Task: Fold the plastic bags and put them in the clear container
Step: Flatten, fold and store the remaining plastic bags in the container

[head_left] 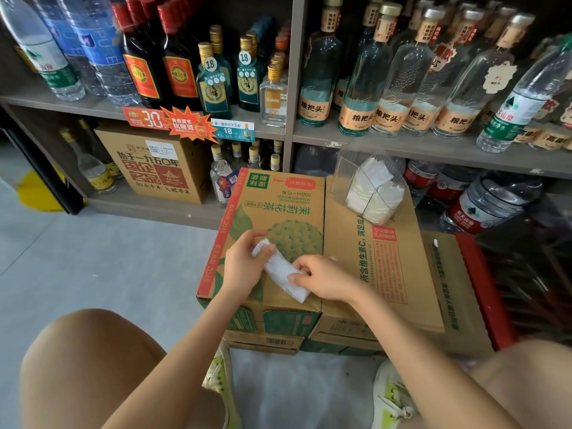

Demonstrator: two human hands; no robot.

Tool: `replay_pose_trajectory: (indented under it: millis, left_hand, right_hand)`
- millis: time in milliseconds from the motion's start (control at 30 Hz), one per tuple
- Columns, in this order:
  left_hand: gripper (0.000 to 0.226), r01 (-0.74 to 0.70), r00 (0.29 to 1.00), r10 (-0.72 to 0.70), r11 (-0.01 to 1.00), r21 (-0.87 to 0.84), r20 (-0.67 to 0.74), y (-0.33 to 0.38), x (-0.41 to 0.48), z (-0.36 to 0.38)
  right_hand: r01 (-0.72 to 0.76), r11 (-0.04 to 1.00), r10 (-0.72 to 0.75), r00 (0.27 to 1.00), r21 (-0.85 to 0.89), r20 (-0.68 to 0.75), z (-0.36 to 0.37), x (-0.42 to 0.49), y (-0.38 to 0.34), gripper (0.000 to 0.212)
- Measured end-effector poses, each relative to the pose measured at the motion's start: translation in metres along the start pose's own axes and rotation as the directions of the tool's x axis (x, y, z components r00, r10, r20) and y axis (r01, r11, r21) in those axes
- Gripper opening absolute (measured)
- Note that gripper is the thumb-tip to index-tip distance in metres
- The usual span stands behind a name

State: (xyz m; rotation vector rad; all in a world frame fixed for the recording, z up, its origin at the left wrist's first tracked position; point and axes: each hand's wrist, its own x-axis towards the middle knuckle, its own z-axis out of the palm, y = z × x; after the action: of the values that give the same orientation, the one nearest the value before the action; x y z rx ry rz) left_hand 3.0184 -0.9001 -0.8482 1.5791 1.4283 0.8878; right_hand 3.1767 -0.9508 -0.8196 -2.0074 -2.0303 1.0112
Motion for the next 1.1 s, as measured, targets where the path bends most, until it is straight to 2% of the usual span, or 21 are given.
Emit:
replay_pose_trajectory:
  millis: [200, 267, 333, 400, 467, 533, 600, 667, 733, 800, 867, 900, 967, 1033, 1067, 1100]
  left_hand:
    - [0.028, -0.094, 0.995, 0.09, 0.975, 0.202, 0.03, -0.002, 0.004, 0.007]
    - [0.029, -0.113, 0.994, 0.112, 0.967, 0.228, 0.017, -0.004, 0.005, 0.009]
    - [0.029, -0.121, 0.992, 0.122, 0.962, 0.244, 0.009, -0.005, 0.005, 0.01]
    - [0.029, -0.132, 0.991, 0.135, 0.955, 0.265, 0.008, -0.007, 0.006, 0.011]
    - [0.029, -0.139, 0.99, 0.143, 0.952, 0.274, 0.005, -0.007, 0.006, 0.011]
    - [0.029, -0.147, 0.988, 0.155, 0.949, 0.28, -0.006, -0.008, 0.006, 0.012]
    - [0.029, -0.159, 0.985, 0.171, 0.945, 0.286, -0.015, -0.01, 0.007, 0.013]
    - [0.029, -0.17, 0.983, 0.184, 0.941, 0.293, -0.02, -0.011, 0.008, 0.012]
    - [0.03, -0.149, 0.987, 0.16, 0.943, 0.296, -0.012, -0.009, 0.009, 0.012]
    - [0.033, -0.105, 0.994, 0.111, 0.943, 0.315, -0.003, -0.006, 0.012, 0.011]
    - [0.032, -0.128, 0.986, 0.161, 0.907, 0.402, -0.049, -0.005, 0.012, 0.006]
    - [0.031, -0.195, 0.962, 0.262, 0.86, 0.471, -0.08, -0.007, 0.01, 0.002]
    - [0.028, -0.418, 0.844, 0.534, 0.712, 0.564, -0.05, -0.01, 0.002, -0.004]
    - [0.028, -0.653, 0.701, 0.691, 0.52, 0.551, 0.179, -0.014, -0.014, -0.004]
    - [0.033, -0.731, 0.641, 0.703, 0.437, 0.524, 0.308, -0.016, -0.023, -0.002]
    - [0.039, -0.77, 0.611, 0.674, 0.384, 0.509, 0.415, -0.018, -0.032, 0.002]
  right_hand:
    - [0.008, 1.0, -0.007, 0.998, 0.01, -0.064, 0.005, -0.005, 0.004, 0.026]
    - [0.002, 0.999, 0.002, 0.996, 0.043, -0.09, 0.007, -0.009, 0.007, 0.034]
    - [0.003, 0.994, 0.008, 0.995, 0.106, -0.103, 0.008, -0.014, 0.011, 0.045]
    - [0.003, 0.969, 0.034, 0.989, 0.247, -0.144, 0.009, -0.02, 0.015, 0.047]
    - [0.019, 0.956, 0.063, 0.961, 0.293, -0.27, 0.009, -0.024, 0.02, 0.043]
    - [0.047, 0.987, 0.024, 0.901, 0.152, -0.434, 0.014, -0.026, 0.022, 0.04]
    - [0.065, 0.998, -0.061, 0.875, -0.008, -0.479, 0.024, -0.024, 0.015, 0.054]
    - [0.069, 0.979, -0.145, 0.899, -0.192, -0.414, 0.039, -0.02, 0.009, 0.065]
    - [0.058, 0.937, -0.182, 0.923, -0.344, -0.34, 0.051, -0.018, 0.011, 0.057]
    - [0.043, 0.916, -0.184, 0.929, -0.399, -0.322, 0.056, -0.018, 0.018, 0.054]
    - [0.055, 0.912, -0.181, 0.943, -0.407, -0.278, 0.055, -0.02, 0.021, 0.063]
    - [0.079, 0.906, -0.201, 0.944, -0.415, -0.26, 0.053, -0.02, 0.024, 0.067]
    - [0.116, 0.9, -0.217, 0.955, -0.419, -0.2, 0.043, -0.021, 0.031, 0.065]
    - [0.157, 0.88, -0.224, 0.97, -0.449, -0.099, 0.029, -0.021, 0.043, 0.052]
    - [0.18, 0.869, -0.236, 0.969, -0.461, -0.067, 0.024, -0.02, 0.049, 0.048]
    - [0.203, 0.863, -0.252, 0.966, -0.462, -0.048, 0.02, -0.019, 0.054, 0.048]
